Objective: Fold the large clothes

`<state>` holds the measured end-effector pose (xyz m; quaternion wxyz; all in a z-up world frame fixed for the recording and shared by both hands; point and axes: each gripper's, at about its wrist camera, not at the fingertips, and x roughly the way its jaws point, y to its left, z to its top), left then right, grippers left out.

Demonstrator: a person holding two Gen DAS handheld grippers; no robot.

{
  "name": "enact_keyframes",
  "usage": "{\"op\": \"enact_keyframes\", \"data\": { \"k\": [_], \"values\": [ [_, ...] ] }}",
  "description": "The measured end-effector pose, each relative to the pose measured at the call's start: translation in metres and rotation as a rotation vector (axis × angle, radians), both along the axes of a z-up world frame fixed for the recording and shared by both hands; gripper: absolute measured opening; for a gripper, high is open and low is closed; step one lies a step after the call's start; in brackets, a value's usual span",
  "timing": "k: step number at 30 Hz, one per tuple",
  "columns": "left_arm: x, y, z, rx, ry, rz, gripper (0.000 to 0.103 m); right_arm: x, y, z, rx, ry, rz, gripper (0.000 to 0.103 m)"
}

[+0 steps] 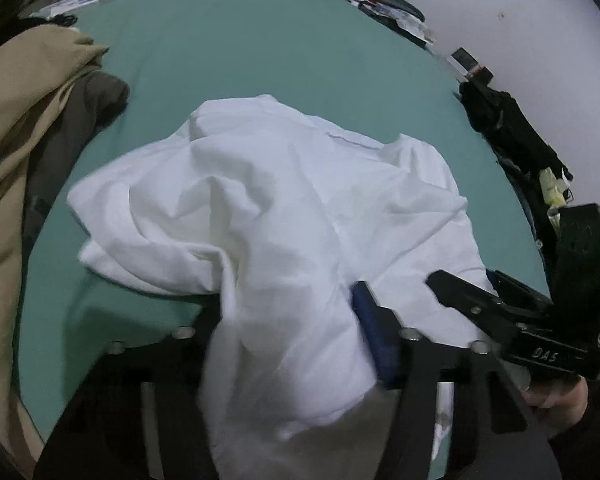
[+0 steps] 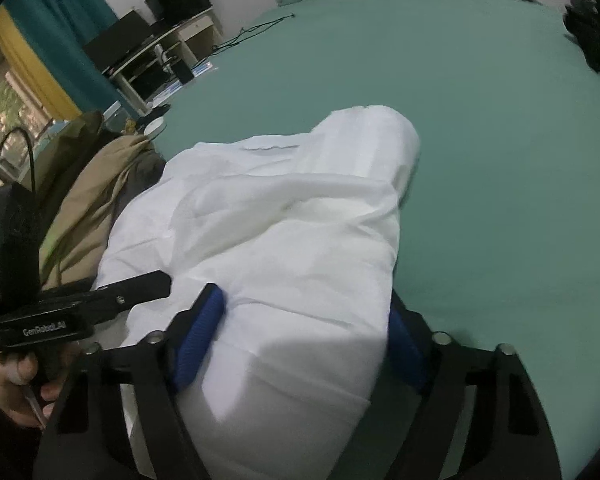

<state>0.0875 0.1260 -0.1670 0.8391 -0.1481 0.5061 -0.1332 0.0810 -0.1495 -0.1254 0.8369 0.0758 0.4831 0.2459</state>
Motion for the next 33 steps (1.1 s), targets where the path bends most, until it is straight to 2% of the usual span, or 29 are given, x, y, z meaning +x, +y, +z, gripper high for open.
{"op": "enact_keyframes", "data": {
  "k": [2,4,5,9,15,22,27,33],
  "values": [
    [0.001,-0.005,0.000,-0.008,-0.001,-0.012,0.035,0.001,0.002,0.001,-0.004,0.003,0.001,0.064],
    [0.000,-0.010,0.002,0.009,-0.011,-0.026,0.030,0.001,0.001,0.002,0.004,0.006,-0.007,0.052],
    [-0.001,-0.014,0.004,0.020,-0.020,-0.032,0.028,-0.001,0.001,0.004,0.004,-0.002,-0.006,0.042],
    [-0.005,-0.020,0.012,0.048,-0.046,-0.045,0.025,-0.008,0.006,0.017,-0.029,-0.045,0.007,0.032],
    [-0.013,-0.023,0.027,0.042,-0.087,-0.058,0.023,-0.020,0.007,0.038,-0.060,-0.111,0.006,0.025],
    [-0.025,-0.013,0.052,-0.009,-0.135,-0.051,0.023,-0.030,0.003,0.063,-0.058,-0.161,-0.005,0.023],
    [-0.036,0.013,0.079,-0.037,-0.202,-0.006,0.023,-0.036,0.014,0.091,-0.033,-0.226,0.009,0.023],
    [-0.048,0.048,0.101,-0.014,-0.266,0.065,0.023,-0.035,0.048,0.112,-0.005,-0.279,0.053,0.023]
  ]
}}
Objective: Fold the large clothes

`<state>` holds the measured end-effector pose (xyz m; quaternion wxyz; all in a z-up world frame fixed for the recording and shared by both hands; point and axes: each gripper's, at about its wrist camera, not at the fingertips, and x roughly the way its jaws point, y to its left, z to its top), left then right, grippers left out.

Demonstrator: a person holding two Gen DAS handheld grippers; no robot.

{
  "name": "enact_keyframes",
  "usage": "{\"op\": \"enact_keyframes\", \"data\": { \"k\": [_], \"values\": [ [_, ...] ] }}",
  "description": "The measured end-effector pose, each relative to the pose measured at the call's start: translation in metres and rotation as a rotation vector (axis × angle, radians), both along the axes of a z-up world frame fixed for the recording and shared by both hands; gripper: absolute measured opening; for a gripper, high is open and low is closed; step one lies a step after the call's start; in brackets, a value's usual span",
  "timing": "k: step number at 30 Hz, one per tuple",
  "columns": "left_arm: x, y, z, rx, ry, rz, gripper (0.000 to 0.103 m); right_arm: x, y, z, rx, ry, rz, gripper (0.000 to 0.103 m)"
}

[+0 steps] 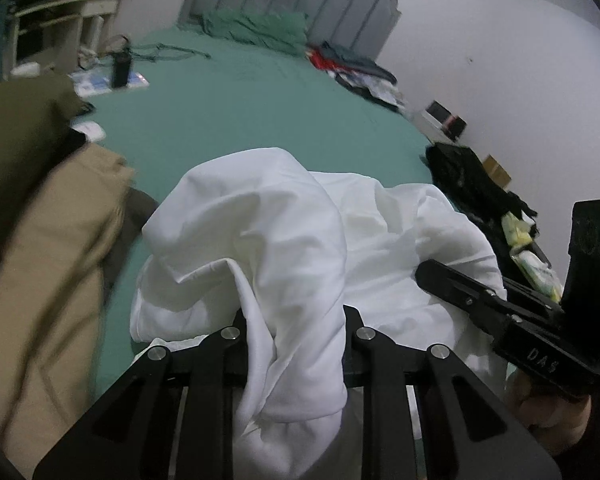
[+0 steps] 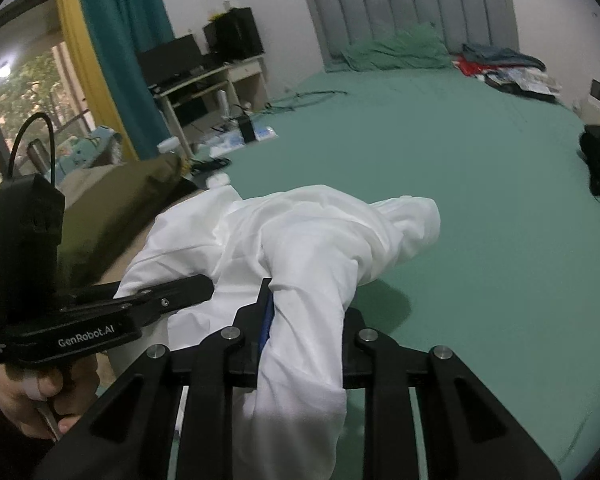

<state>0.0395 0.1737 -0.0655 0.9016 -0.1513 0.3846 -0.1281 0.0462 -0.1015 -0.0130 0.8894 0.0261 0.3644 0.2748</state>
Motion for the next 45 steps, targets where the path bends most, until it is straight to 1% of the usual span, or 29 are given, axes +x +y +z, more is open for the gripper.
{"op": "enact_keyframes", "data": {
  "k": [4,7,10,12,14,18,21,23,27,30,33,34,37,41,44,45],
  "values": [
    [-0.005,0.022,0.001,0.011,0.006,0.051,0.023,0.003,0.026,-0.001,0.016,-0.006,0.044,0.023],
    [0.001,0.038,-0.010,0.030,0.058,0.094,0.024,0.006,0.041,-0.013,0.015,0.005,0.064,0.023],
    [0.011,0.046,-0.023,0.062,0.115,0.134,0.024,0.012,0.055,-0.033,0.022,0.044,0.064,0.023],
    [0.016,0.050,-0.032,0.088,0.147,0.145,0.024,0.018,0.061,-0.051,0.022,0.074,0.055,0.023],
    [0.021,0.053,-0.040,0.083,0.172,0.151,0.024,0.022,0.062,-0.061,0.024,0.094,0.046,0.023],
    [0.029,0.055,-0.053,0.084,0.212,0.150,0.026,0.030,0.062,-0.073,0.016,0.120,0.039,0.023],
    [0.037,0.054,-0.069,0.101,0.256,0.156,0.031,0.039,0.060,-0.086,0.010,0.177,0.026,0.026],
    [0.040,0.054,-0.080,0.118,0.277,0.157,0.040,0.044,0.057,-0.093,0.021,0.207,0.015,0.028],
    [0.041,0.054,-0.087,0.135,0.271,0.157,0.045,0.048,0.055,-0.101,0.011,0.222,0.013,0.032],
    [0.042,0.052,-0.088,0.136,0.275,0.161,0.047,0.050,0.053,-0.105,0.009,0.234,0.013,0.034],
    [0.043,0.054,-0.088,0.118,0.285,0.171,0.048,0.054,0.052,-0.107,0.005,0.245,0.013,0.036],
    [0.043,0.055,-0.087,0.100,0.297,0.177,0.048,0.055,0.052,-0.108,0.001,0.246,0.014,0.037],
    [0.042,0.057,-0.080,0.072,0.305,0.190,0.048,0.056,0.050,-0.110,-0.015,0.251,0.013,0.043],
    [0.038,0.061,-0.071,0.096,0.270,0.206,0.048,0.058,0.046,-0.110,-0.025,0.264,0.000,0.050],
    [0.039,0.064,-0.077,0.079,0.298,0.212,0.048,0.057,0.044,-0.105,-0.046,0.271,-0.014,0.063],
    [0.039,0.063,-0.078,0.092,0.299,0.210,0.049,0.055,0.043,-0.103,-0.057,0.268,-0.016,0.065]
  ]
}}
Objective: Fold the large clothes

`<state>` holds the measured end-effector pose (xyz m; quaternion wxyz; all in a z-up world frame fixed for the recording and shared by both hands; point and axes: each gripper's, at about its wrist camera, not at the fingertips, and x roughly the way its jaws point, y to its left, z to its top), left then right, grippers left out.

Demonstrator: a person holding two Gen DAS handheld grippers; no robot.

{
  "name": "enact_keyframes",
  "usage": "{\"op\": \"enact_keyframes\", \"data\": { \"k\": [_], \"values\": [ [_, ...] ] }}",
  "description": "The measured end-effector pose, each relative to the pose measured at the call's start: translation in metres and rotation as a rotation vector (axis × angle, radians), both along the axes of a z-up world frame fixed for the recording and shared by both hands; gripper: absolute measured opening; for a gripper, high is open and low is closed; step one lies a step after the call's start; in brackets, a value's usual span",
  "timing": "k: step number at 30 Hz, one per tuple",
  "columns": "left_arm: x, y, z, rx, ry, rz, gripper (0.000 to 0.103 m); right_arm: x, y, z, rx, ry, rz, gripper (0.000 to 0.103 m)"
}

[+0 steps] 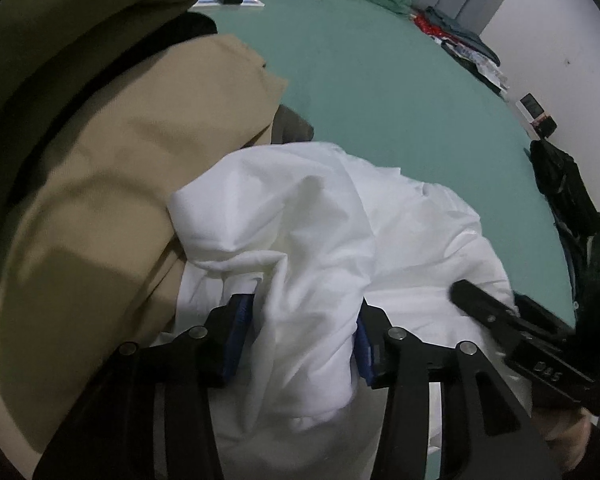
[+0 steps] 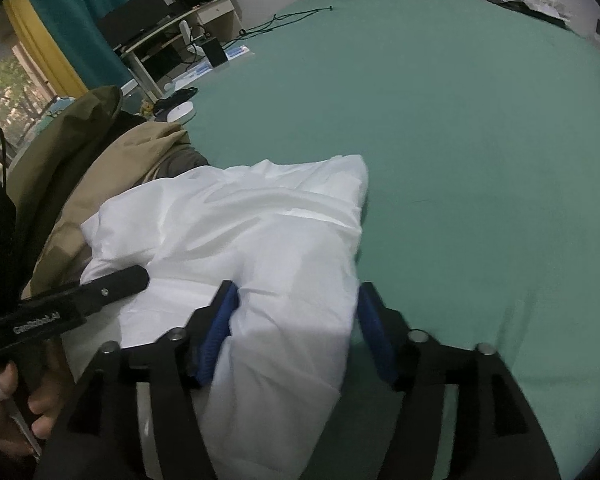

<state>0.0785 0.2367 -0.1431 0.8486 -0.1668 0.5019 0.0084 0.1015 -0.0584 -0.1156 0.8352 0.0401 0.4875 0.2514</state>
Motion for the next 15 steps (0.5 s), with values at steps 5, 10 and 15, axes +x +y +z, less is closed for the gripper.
{"op": "enact_keyframes", "data": {
  "k": [5,10,15],
  "values": [
    [0.002,-0.007,-0.002,0.050,0.010,-0.022,0.049,-0.006,-0.001,0.009,-0.038,0.022,0.019,0.071],
    [0.004,-0.012,-0.001,0.066,0.014,-0.033,0.049,-0.018,0.000,0.025,-0.107,-0.001,0.068,0.073],
    [-0.002,-0.012,0.002,0.078,0.021,-0.027,0.049,-0.032,-0.004,0.023,-0.154,-0.011,0.082,0.078]
  ]
}}
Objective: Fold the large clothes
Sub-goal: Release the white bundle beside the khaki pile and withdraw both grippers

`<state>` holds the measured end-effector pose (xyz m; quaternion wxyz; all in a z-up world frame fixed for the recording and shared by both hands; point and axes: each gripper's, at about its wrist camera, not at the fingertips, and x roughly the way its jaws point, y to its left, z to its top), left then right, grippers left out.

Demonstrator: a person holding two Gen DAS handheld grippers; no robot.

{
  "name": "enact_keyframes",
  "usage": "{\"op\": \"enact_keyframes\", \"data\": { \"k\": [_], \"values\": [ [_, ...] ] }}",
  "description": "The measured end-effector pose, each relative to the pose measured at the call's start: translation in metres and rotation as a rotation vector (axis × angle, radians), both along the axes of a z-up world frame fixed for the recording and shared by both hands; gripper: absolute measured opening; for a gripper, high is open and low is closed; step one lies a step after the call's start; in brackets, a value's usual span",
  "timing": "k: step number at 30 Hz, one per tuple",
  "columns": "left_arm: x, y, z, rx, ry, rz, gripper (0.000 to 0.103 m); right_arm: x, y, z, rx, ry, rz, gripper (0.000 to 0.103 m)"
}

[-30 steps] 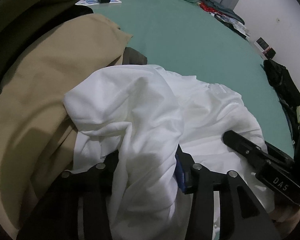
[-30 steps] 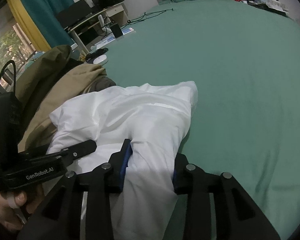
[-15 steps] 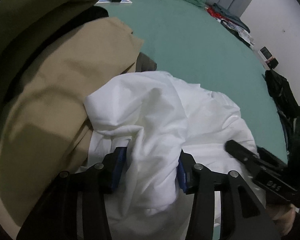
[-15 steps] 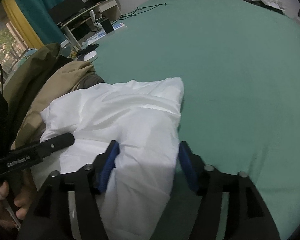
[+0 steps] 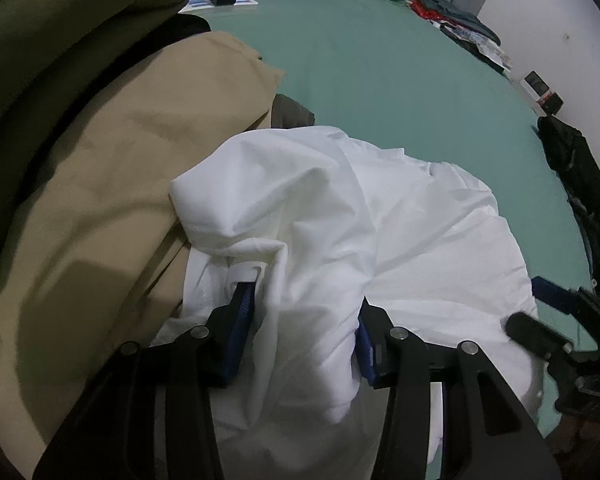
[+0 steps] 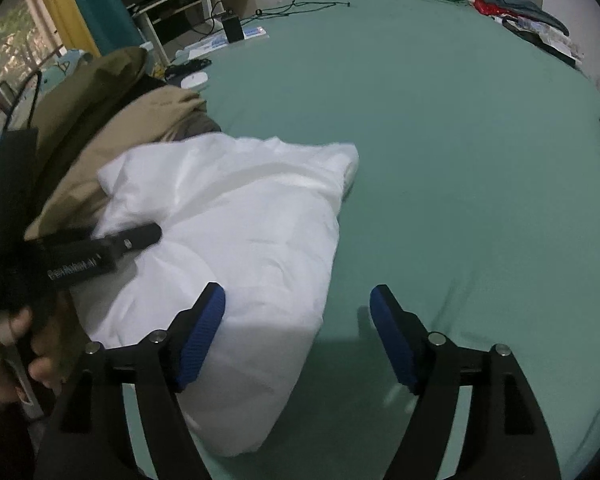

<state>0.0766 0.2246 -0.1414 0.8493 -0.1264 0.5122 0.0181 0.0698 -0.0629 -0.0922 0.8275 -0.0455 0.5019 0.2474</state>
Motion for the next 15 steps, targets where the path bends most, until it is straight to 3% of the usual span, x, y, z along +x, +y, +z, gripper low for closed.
{"op": "enact_keyframes", "data": {
  "k": [6,15],
  "values": [
    [-0.008,-0.002,0.003,0.030,0.008,0.002,0.049,-0.010,-0.014,-0.022,0.047,0.017,-0.051,0.088],
    [-0.021,-0.004,0.019,0.026,0.042,0.062,0.050,-0.016,-0.023,-0.006,0.081,0.044,-0.090,0.089]
  ]
}}
